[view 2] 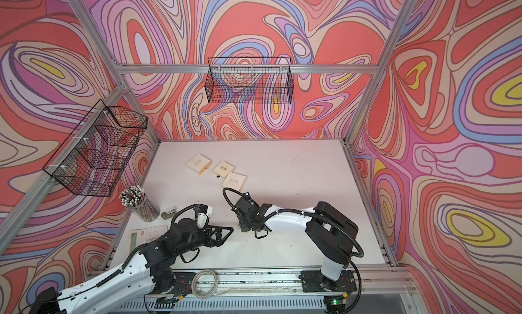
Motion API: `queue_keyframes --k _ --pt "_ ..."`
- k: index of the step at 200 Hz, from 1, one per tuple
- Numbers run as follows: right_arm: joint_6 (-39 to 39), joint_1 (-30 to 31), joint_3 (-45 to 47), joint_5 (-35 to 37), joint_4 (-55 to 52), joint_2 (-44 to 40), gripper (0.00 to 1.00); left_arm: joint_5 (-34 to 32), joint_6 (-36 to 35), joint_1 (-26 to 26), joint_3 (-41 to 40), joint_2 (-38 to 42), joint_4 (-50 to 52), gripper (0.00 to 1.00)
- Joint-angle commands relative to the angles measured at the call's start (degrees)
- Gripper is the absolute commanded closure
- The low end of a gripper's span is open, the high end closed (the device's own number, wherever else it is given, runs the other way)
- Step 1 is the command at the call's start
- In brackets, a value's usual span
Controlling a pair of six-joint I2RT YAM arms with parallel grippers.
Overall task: Take out the earrings from the drawer-style jewelry box
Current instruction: Pick up the earring from the drawer.
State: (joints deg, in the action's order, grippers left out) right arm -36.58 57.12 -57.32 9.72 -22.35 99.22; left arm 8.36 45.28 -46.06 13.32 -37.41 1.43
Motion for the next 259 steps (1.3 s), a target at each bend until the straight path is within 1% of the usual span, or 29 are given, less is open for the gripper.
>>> queue_keyframes --k 1,38,55,153,259 --pt "-0.97 0.53 -0.46 1.16 -0.73 1.33 0.83 0.05 0.78 0.27 -0.41 -0.43 -1.79 0.00" --pt "-1.23 0.55 -0.27 0.91 -0.35 1.08 0.86 0.17 0.78 0.28 -0.28 -0.98 -2.30 0.00" --pt "-1.51 0.69 -0.20 0.92 -0.42 0.79 0.89 0.25 0.69 0.31 -0.14 -1.23 -2.30 0.00" --pt "-2.33 0.64 0.59 0.14 0.48 -2.25 0.91 0.52 0.69 0.32 0.21 -2.41 -3.28 0.00" --pt "-2.52 0.68 -0.40 0.70 0.31 -2.88 0.93 0.73 0.78 0.29 -0.08 -3.22 -4.26 0.00"
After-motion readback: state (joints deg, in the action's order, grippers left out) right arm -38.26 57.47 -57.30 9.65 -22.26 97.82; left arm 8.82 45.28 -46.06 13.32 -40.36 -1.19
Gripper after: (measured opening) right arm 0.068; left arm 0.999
